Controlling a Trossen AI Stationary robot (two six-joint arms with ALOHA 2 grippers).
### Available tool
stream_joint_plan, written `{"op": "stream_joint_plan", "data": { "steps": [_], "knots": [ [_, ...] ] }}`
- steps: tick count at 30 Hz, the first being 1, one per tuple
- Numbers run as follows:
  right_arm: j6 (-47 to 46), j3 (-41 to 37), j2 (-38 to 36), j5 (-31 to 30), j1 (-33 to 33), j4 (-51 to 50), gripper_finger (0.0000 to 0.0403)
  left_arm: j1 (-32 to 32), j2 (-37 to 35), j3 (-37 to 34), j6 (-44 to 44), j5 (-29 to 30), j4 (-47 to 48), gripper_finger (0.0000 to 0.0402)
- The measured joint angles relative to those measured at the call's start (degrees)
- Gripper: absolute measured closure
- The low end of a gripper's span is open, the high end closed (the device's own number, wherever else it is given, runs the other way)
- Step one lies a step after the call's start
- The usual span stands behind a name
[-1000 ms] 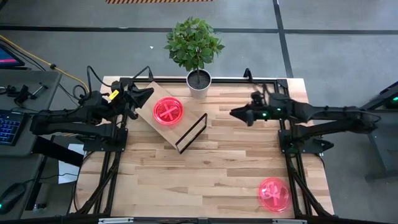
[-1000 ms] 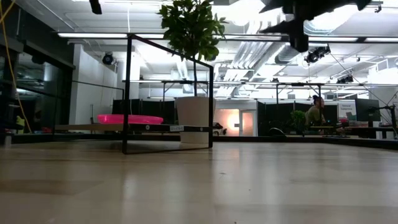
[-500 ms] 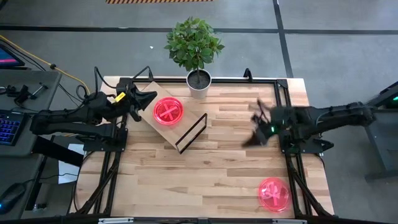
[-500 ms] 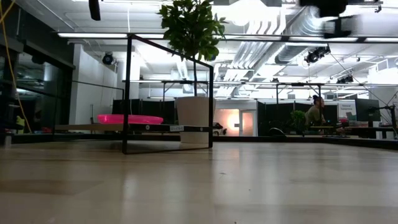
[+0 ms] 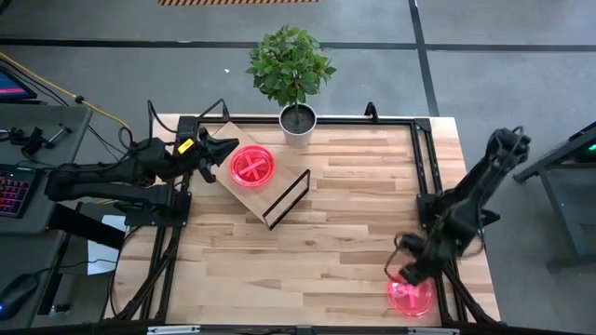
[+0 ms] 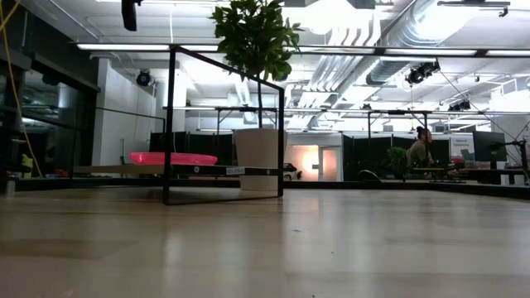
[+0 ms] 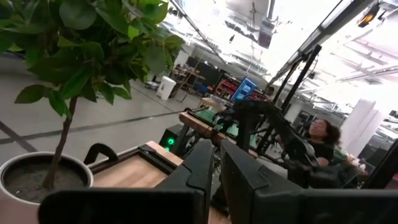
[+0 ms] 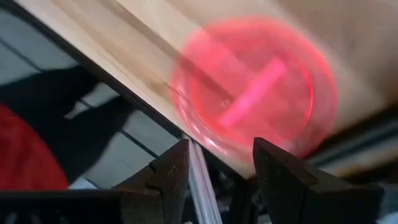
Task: Place and stack plates onto a shelf
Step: Stack the pink plate on top of the pink plate on the shelf
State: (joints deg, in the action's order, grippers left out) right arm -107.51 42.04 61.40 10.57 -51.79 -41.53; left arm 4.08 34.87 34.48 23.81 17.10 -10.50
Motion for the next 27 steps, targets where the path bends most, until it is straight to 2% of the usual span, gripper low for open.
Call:
{"op": "stream_joint_plan", "data": {
  "steps": [5, 11, 15, 20, 21, 25, 27],
  "knots": [
    [-6.43, 0.00, 10.25, 5.88, -4.40, 3.84, 0.0242, 0.00, 0.00, 0.00, -0.65, 0.03, 0.20, 0.0378],
    [-11.20, 0.02, 20.36, 7.07, -3.86, 10.45, 0.0249, 0.00, 0.00, 0.00, -0.96, 0.04, 0.20, 0.0378],
    [-13.59, 0.07, 25.61, 7.78, -2.72, 16.34, 0.0287, 0.02, 0.00, 0.00, -0.85, 0.04, 0.17, 0.0378],
    [-13.45, -0.02, 29.78, 9.38, -2.07, 16.85, 0.0383, 0.02, -0.01, 0.00, -0.31, 0.04, -0.06, 0.0378],
    [-13.23, 0.02, 30.54, 9.68, -1.63, 17.53, 0.0392, 0.02, -0.02, 0.00, -0.30, 0.04, -0.05, 0.0378],
    [-10.37, 0.24, 32.64, 11.54, 1.06, 17.48, 0.0384, 0.02, 0.00, 0.00, 0.02, 0.04, 0.00, 0.0378],
    [-6.73, 0.22, 32.86, 10.45, 3.79, 16.97, 0.0393, 0.02, 0.00, 0.00, 0.02, 0.04, -0.02, 0.0378]
  ]
}}
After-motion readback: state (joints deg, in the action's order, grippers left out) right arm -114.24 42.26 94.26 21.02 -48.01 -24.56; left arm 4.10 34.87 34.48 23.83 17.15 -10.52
